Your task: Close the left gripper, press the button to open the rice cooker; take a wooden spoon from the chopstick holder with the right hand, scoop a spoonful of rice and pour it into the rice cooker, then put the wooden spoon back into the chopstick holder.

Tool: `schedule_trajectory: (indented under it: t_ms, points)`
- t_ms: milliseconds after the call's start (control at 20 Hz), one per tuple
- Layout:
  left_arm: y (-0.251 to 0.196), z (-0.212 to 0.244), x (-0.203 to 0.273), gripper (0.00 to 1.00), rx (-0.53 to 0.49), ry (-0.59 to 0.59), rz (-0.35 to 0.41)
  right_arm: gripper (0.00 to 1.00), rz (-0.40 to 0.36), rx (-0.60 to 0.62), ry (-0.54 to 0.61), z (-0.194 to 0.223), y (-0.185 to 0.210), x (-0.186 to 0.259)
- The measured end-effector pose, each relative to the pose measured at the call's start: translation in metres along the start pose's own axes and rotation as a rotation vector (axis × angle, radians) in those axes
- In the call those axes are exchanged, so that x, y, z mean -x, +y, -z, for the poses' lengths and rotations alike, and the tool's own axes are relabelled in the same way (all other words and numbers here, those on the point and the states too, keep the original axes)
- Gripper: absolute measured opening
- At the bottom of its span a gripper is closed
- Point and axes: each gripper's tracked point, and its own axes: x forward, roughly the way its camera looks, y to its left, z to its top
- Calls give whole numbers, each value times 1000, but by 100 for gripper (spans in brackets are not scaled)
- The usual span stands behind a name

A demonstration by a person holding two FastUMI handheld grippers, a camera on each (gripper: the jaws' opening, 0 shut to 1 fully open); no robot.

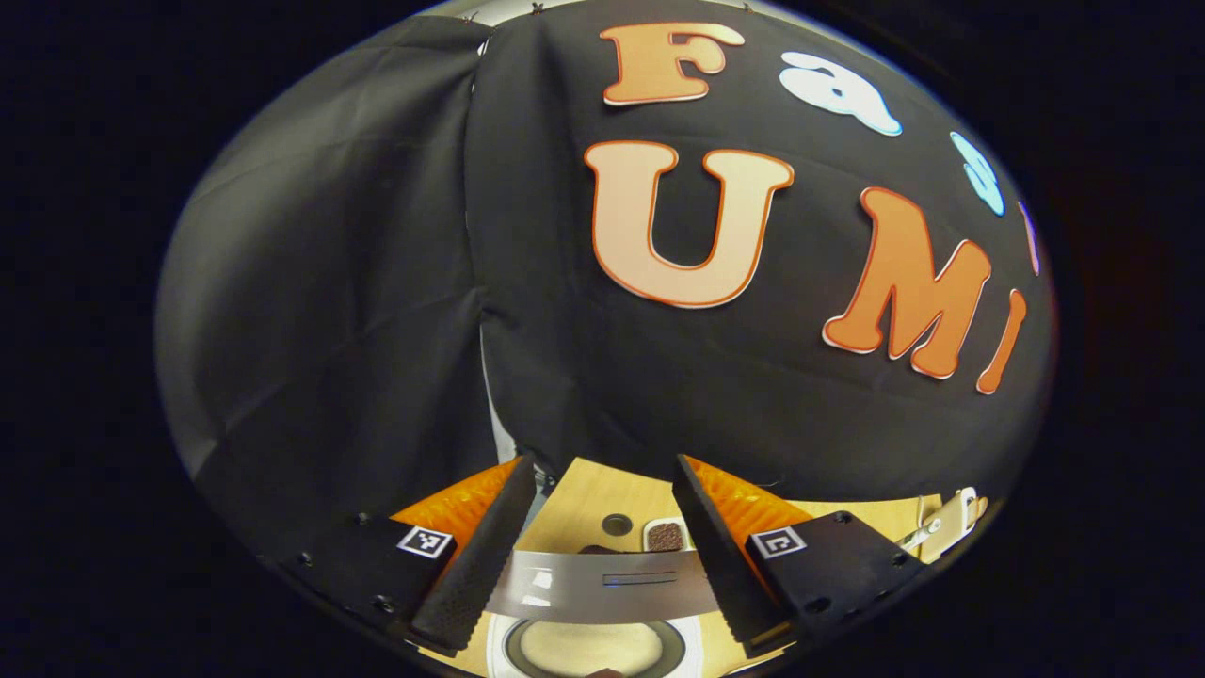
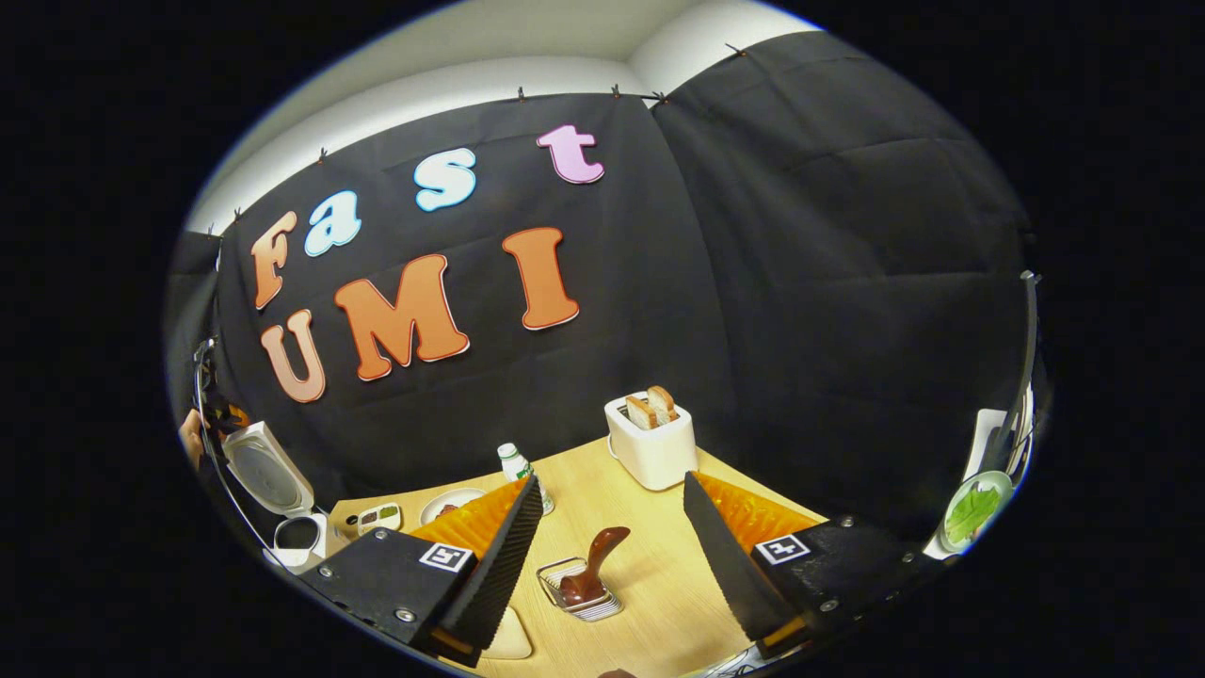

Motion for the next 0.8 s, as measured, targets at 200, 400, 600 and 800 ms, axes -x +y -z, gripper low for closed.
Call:
schedule_trajectory:
  t_ms: [200,400,600,800]
  points:
    - [-6,16,12,99,-30,82,14,94,-53,15,-8,-6,17,-7]
    - [-12,46,45,100,-31,108,40,94,-133,16,-7,-10,41,-14]
    - [-20,108,78,100,-25,212,70,94,-196,88,-24,-17,64,-31]
    - [-21,158,104,99,-54,241,54,94,-269,141,-26,-20,85,-43]
